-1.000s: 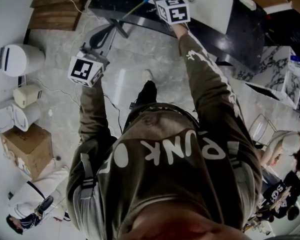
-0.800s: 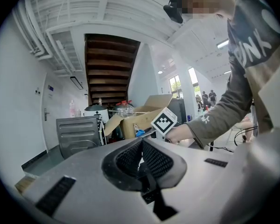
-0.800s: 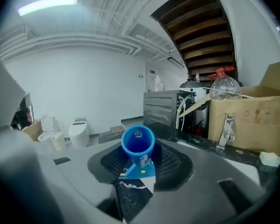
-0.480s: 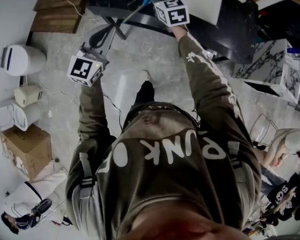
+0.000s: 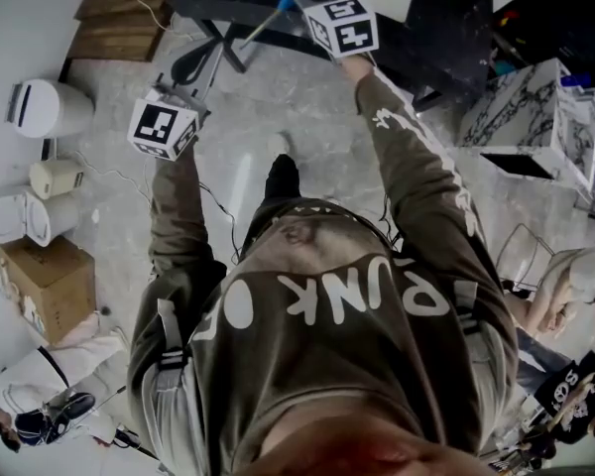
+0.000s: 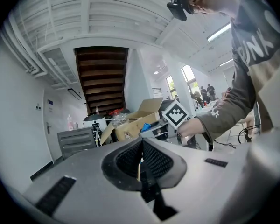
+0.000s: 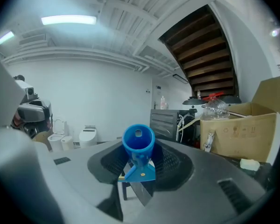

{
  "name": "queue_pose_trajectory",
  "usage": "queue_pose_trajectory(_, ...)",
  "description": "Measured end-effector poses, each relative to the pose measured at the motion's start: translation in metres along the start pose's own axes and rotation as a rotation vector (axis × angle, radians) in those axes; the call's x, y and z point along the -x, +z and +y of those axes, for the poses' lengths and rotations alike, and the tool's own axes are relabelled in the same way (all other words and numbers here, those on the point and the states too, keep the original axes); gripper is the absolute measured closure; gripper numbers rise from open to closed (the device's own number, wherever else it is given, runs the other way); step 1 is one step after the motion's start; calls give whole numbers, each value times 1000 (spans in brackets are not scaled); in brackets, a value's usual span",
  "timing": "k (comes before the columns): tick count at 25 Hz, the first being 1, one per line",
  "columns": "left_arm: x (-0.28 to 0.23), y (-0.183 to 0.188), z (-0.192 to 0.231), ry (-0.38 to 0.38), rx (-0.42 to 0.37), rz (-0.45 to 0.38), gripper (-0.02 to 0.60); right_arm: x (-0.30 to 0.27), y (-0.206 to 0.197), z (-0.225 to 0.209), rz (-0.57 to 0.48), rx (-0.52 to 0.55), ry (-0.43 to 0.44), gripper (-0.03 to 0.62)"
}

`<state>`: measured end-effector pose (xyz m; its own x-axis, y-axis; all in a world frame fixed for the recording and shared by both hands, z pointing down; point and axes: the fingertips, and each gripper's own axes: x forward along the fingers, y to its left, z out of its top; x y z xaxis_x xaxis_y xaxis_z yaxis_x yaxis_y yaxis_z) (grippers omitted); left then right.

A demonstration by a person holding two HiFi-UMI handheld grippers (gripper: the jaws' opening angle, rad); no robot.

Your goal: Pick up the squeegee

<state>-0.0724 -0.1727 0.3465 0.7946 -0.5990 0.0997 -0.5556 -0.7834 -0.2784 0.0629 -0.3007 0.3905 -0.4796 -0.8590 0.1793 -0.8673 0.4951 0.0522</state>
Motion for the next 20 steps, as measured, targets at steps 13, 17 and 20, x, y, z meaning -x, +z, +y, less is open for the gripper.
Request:
queue_pose_trajectory(13, 50, 49, -118, 22, 5, -10, 580, 165, 14, 51, -74, 36, 55, 436)
queue_pose_trajectory(17, 57, 63, -138, 18, -6, -10, 580, 203, 27, 63, -111, 47, 73, 436)
queue_pose_trajectory(20, 60, 75, -148, 15, -18, -13, 580, 225, 36, 69, -133, 55, 84, 436)
